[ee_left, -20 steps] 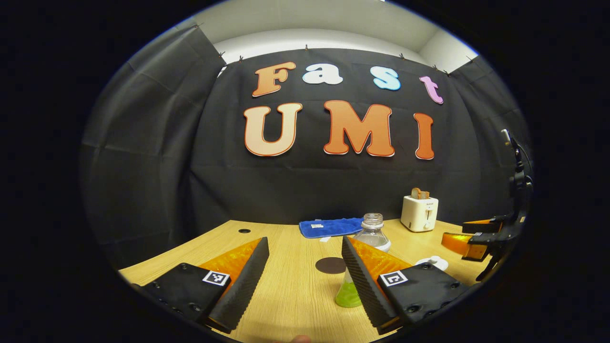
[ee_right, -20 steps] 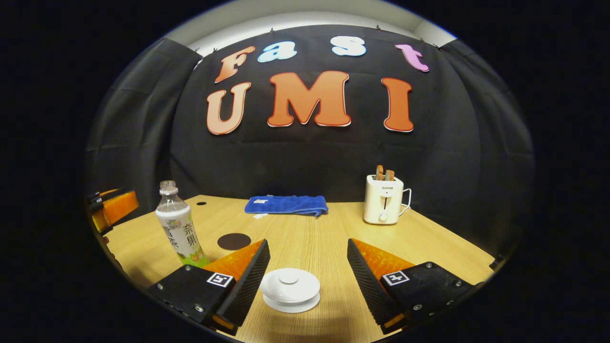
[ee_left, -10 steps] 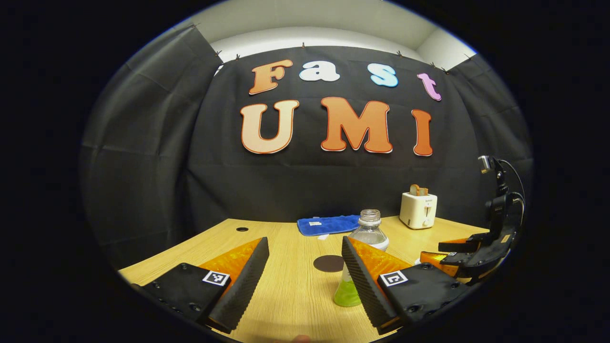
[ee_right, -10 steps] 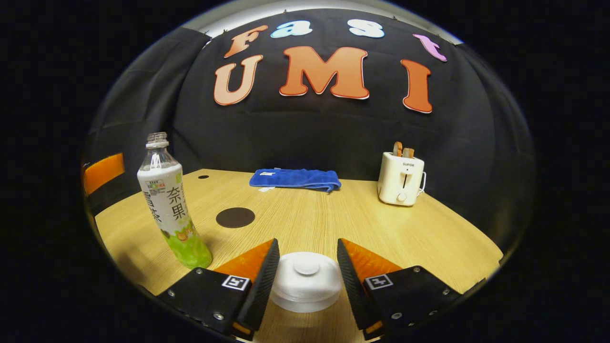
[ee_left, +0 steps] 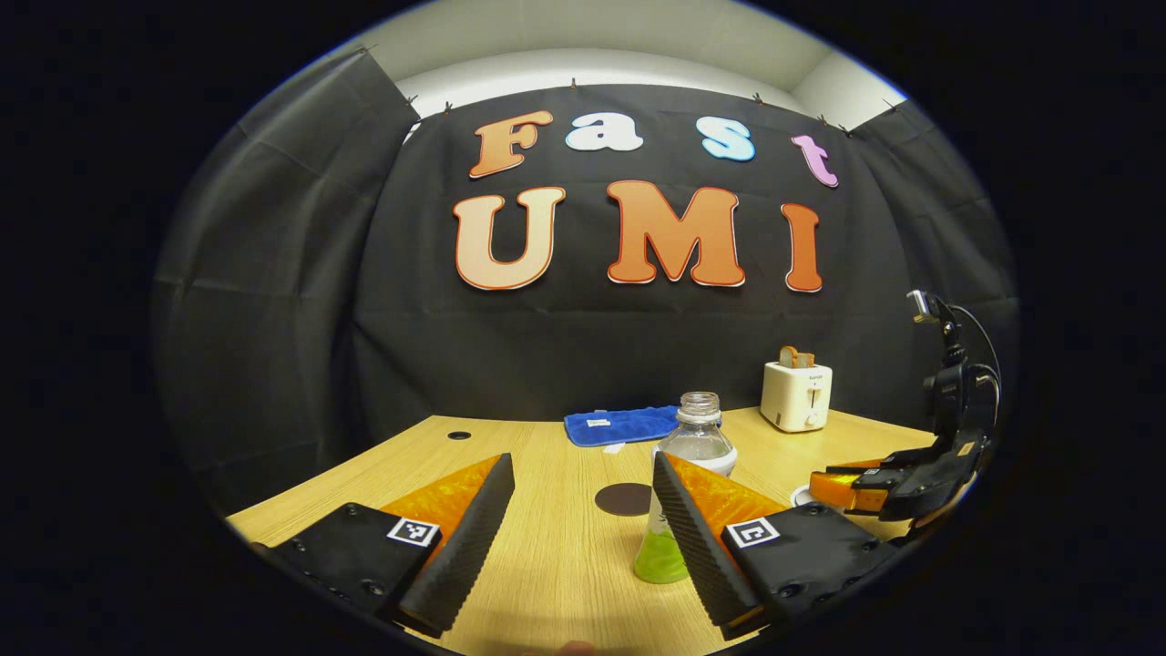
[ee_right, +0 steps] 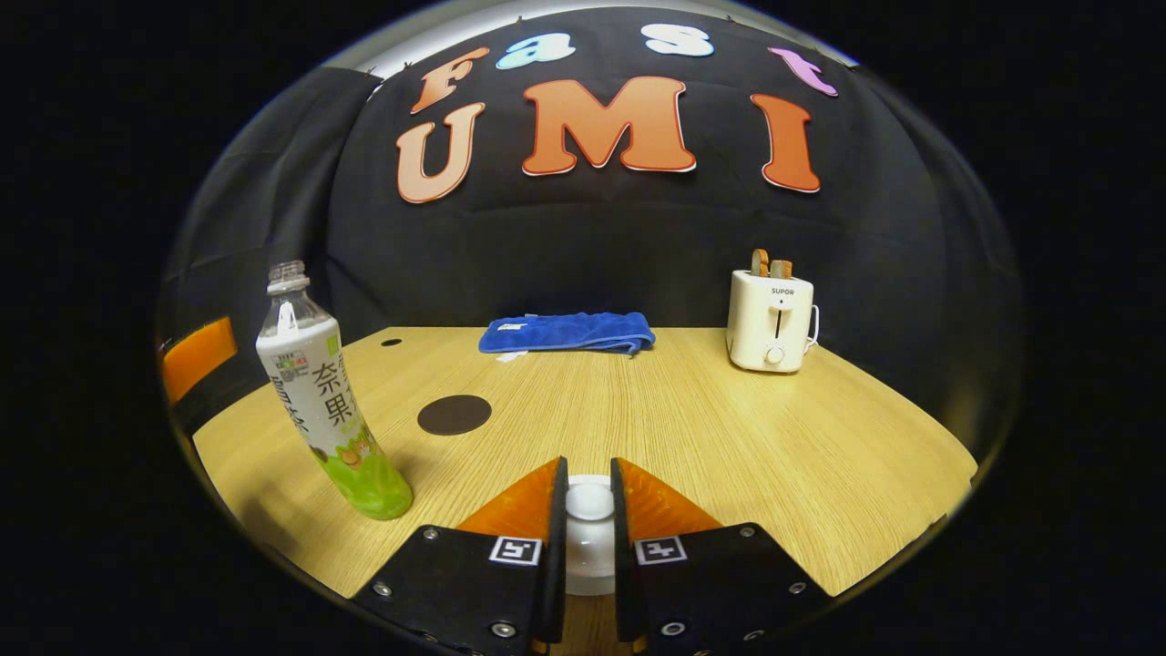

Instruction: Open the teacup lid with one hand, grasp the water bottle and pour water into the teacup with the other hand; after pouring, place the water bottle on the coaster and then close the teacup lid.

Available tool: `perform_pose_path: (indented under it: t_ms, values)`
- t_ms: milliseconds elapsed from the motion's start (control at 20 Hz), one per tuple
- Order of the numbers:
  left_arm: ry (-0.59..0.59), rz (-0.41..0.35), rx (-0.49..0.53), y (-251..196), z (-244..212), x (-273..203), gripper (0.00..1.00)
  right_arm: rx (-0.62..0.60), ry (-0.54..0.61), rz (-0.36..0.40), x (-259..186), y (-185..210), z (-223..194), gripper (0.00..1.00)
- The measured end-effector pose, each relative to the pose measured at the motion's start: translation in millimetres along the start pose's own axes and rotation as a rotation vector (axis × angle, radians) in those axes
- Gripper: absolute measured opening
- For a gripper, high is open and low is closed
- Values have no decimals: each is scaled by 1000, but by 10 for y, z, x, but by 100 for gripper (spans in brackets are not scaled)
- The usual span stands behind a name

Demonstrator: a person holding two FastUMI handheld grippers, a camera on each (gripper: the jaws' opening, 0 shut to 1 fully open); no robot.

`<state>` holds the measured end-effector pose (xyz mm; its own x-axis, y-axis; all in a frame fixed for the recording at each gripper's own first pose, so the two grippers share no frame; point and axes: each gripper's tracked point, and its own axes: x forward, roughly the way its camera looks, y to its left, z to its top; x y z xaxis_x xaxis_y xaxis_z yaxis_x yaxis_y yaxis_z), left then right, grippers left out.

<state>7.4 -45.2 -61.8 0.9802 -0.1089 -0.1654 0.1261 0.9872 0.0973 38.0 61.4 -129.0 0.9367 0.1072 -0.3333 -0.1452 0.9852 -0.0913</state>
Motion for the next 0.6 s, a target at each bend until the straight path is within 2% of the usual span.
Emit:
perform_pose_path:
  t_ms: [100, 150, 200, 250, 600]
  values:
    - [4, -4, -3, -17, -11, -1, 98, 2, -30, -12, -64, -86, 116, 23]
    - [8, -9, -8, -39, -25, -3, 98, -3, -46, -20, -93, -135, 168, 19]
    - [11, -16, -11, -63, -33, -1, 99, -1, -59, -29, -128, -198, 211, 23]
    - [12, -20, -10, -89, -35, -8, 98, 7, -68, -42, -150, -286, 250, 23]
    - [42, -80, -4, -334, -153, -32, 99, 83, -74, -182, -244, -978, 294, 23]
